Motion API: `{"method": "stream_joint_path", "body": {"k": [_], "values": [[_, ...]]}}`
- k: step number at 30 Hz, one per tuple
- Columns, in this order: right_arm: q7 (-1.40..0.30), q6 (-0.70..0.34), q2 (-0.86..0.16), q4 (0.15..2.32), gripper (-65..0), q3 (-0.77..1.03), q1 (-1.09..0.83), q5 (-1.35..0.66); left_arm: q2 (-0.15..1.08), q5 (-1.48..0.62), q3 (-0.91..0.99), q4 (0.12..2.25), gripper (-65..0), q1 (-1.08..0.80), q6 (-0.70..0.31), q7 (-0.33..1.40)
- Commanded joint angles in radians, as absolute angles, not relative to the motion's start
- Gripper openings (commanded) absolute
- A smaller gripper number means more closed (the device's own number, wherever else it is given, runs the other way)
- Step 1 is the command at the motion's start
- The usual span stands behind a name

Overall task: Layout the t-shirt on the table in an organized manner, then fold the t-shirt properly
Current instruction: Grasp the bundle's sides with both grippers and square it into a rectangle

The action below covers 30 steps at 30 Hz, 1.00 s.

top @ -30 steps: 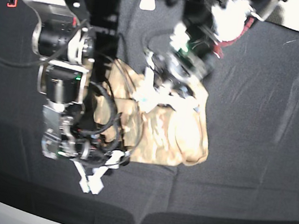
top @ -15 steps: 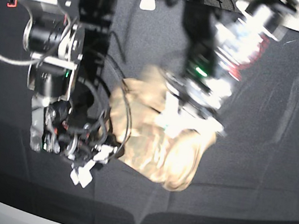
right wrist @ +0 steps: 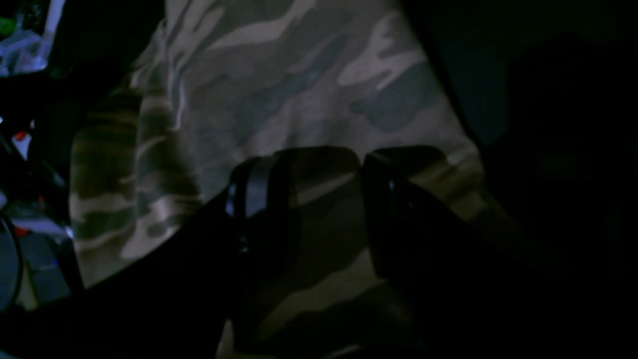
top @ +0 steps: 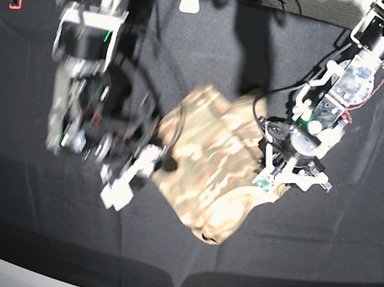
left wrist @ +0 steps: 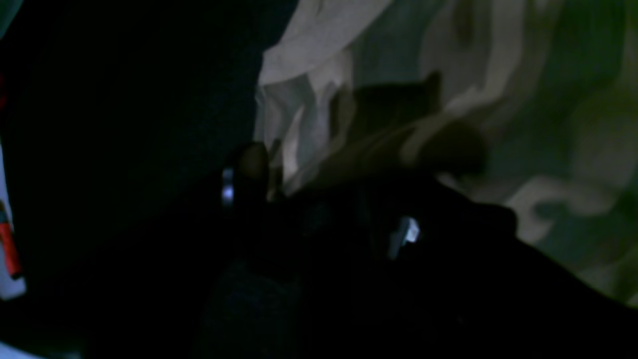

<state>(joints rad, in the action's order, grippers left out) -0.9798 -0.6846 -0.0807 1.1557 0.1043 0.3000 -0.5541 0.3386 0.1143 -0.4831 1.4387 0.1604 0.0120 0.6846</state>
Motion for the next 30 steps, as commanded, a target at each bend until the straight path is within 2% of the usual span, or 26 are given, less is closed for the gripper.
{"method": "stream_joint_path", "body": {"k": [1,6,12,20,24,30], "values": [[-0.979,-0.698,-0.076,1.201,-40.5,0.103,0.317,-0.592,0.341,0.113,-0.479,1.452,-35.4,0.181,0.019,0.677],[-1.142,-0.698,-0.063,1.314,-40.5,0.104,0.276,-0.796,0.342,0.105,-0.478,1.452,-35.4,0.189,0.019,0.676],[-1.106,-0.698,-0.03,1.355,-40.5,0.104,0.267,-0.782,0.355,0.114,-0.479,1.452,-35.4,0.209,0.02,0.749],[-0.965,-0.698,-0.036,1.371,-40.5,0.2,0.411,-0.47,0.369,0.057,-0.479,1.452,-35.4,0.205,0.019,0.822],[-0.863,-0.698,-0.08,1.366,-40.5,0.229,0.428,-0.353,0.369,0.043,-0.479,1.452,-35.4,0.205,0.019,0.818],[-0.83,-0.698,-0.171,1.269,-40.5,0.229,0.414,-0.31,0.375,0.043,-0.478,1.452,-35.4,0.21,0.019,0.754]]}}
